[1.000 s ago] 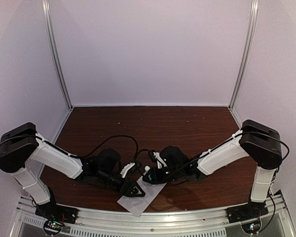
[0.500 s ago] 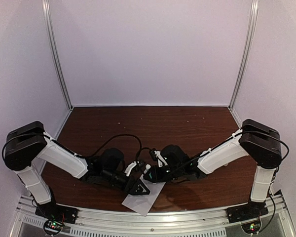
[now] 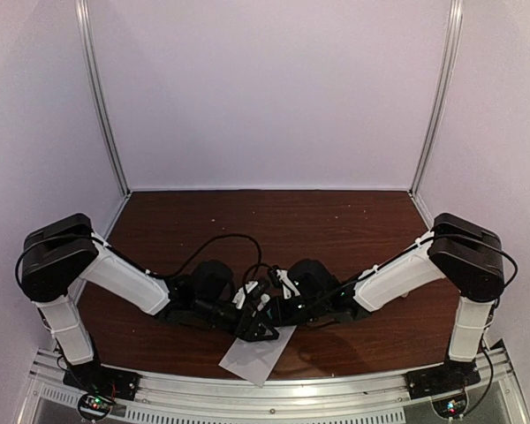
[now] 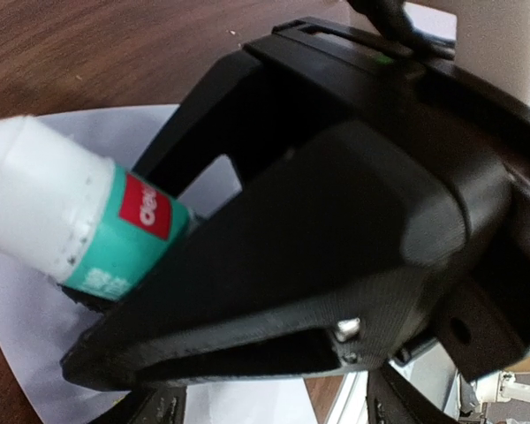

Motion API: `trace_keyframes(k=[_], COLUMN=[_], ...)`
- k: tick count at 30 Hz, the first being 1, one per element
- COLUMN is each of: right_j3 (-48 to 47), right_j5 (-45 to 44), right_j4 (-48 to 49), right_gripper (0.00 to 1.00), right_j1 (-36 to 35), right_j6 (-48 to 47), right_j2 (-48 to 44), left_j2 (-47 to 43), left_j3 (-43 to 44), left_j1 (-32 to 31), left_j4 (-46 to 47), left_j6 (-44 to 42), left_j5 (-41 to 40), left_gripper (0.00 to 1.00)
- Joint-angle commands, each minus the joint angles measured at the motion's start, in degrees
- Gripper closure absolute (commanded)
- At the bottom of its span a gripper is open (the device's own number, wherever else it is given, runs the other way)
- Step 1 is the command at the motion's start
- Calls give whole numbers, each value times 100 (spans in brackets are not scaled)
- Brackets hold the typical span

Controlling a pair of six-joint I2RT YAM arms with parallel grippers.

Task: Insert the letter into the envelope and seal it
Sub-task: Seal the envelope flap on the envelope, then screw the solid glue.

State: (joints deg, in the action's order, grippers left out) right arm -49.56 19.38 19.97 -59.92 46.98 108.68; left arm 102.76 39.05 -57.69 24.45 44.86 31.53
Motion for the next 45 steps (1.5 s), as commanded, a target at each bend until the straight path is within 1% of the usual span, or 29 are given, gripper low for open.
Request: trace_keyframes(k=[1, 8, 12, 15, 19, 25, 30, 32, 35, 38, 39, 42, 45], right_j3=[130, 135, 140, 116, 129, 152, 246, 314, 473, 655, 741, 935, 768], right_j5=[-62, -109, -162, -205, -259, -304, -448, -552, -678, -415, -240, 597, 1326], right_j4=[-309, -292, -318, -405, -550, -686, -951, -1017, -926, -563, -327, 435, 667], right_gripper=[100, 100, 100, 100, 100, 100, 100, 100, 100, 100, 100, 100, 99], right_j1=[-11, -11, -2, 26, 175, 486, 745, 864, 894, 891, 880, 877, 849], right_j6=[86, 96, 79, 46, -9, -124, -252, -389, -771, -1204, -1317, -1508, -1602], right_j2=[131, 81, -88, -328, -739, -1453, -2026, -2330, -2769, -3215, -3367, -3719, -3732], left_j2=[207, 195, -92, -666, -1445, -2280, -2828, -3068, -3397, -3486, -3471, -3396, -3207], left_j3=[-11, -82, -146, -200, -177, -128, 168, 336, 636, 1054, 1143, 1280, 1436], left_j1=[10, 7, 8, 12, 58, 184, 304, 311, 310, 311, 314, 312, 311], left_j4=[-256, -211, -340, -710, -1530, -2602, -3165, -3238, -3148, -2766, -2551, -1456, -639], left_j6=[-105, -167, -264, -383, -632, -770, -1120, -1273, -1330, -1122, -1001, -589, -342], left_j5=[-488, -410, -528, -875, -1110, -1585, -1850, -1984, -2253, -2505, -2476, -2161, -1769], left_gripper=[28, 28, 28, 27, 24, 22, 22, 21, 21, 21, 21, 21, 20])
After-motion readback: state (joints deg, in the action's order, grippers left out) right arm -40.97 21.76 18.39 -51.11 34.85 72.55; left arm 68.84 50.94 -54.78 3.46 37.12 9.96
